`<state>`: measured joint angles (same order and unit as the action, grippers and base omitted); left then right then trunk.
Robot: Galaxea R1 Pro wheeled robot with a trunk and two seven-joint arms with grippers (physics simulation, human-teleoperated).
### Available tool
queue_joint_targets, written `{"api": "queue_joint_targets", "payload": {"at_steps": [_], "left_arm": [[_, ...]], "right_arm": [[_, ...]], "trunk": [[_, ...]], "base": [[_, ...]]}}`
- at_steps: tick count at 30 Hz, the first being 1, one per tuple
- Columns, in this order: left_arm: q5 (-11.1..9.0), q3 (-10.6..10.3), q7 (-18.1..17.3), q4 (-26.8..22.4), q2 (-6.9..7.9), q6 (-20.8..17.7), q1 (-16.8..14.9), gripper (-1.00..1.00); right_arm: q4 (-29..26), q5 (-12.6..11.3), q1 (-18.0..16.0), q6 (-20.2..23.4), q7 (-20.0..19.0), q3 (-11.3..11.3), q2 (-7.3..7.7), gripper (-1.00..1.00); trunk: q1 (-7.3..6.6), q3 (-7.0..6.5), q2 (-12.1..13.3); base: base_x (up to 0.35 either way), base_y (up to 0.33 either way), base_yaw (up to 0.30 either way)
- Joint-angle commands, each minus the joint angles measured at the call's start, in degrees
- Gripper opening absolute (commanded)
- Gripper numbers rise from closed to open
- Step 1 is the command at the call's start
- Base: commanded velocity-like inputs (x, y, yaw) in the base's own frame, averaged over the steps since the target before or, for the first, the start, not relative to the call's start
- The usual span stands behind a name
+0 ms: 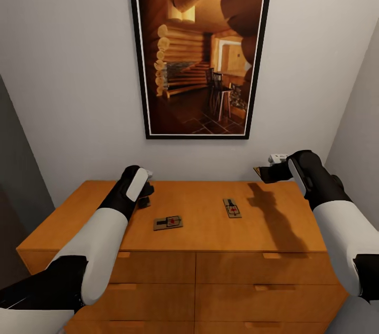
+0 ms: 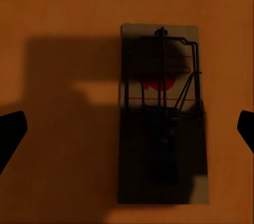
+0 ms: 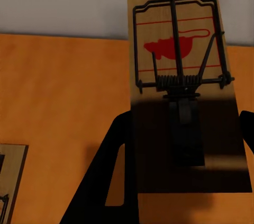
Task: Take the four mousetraps from the cabinet in the bathroom and place them on the bathroom floor. Make sure all four end up on the same floor surface, and ensure that at least two of them are either under or directly next to the same bathroom sink.
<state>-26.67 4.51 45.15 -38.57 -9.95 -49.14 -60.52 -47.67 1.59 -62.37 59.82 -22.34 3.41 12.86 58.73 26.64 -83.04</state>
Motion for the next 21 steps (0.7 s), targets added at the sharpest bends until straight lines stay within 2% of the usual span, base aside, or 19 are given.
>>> {"api": "queue_joint_targets", "payload": {"at_steps": [1, 9, 21], "left_arm": [[-0.8, 0.2, 0.6, -0.1, -0.05, 0.0, 0.0, 1.00], [-2.8, 0.2, 0.6, 0.0, -0.05, 0.1, -0.1, 1.00], [-3.0, 0.2, 0.6, 0.0, -0.05, 0.1, 0.0, 1.00]], "right_arm": [[-0.1, 0.2, 0.0, 0.2, -0.2, 0.2, 0.06, -1.00], [0.9, 0.2, -0.1, 0.2, -0.2, 0.2, 0.11, -1.00], [1.7, 0.6, -0.1, 0.2, -0.2, 0.2, 0.19, -1.00]], "trunk": [[0.00, 0.07, 0.0], [0.00, 0.07, 0.0], [0.00, 0.07, 0.0]], "base": [[0.000, 0.000, 0.000], [0.000, 0.000, 0.000], [0.000, 0.000, 0.000]]}}
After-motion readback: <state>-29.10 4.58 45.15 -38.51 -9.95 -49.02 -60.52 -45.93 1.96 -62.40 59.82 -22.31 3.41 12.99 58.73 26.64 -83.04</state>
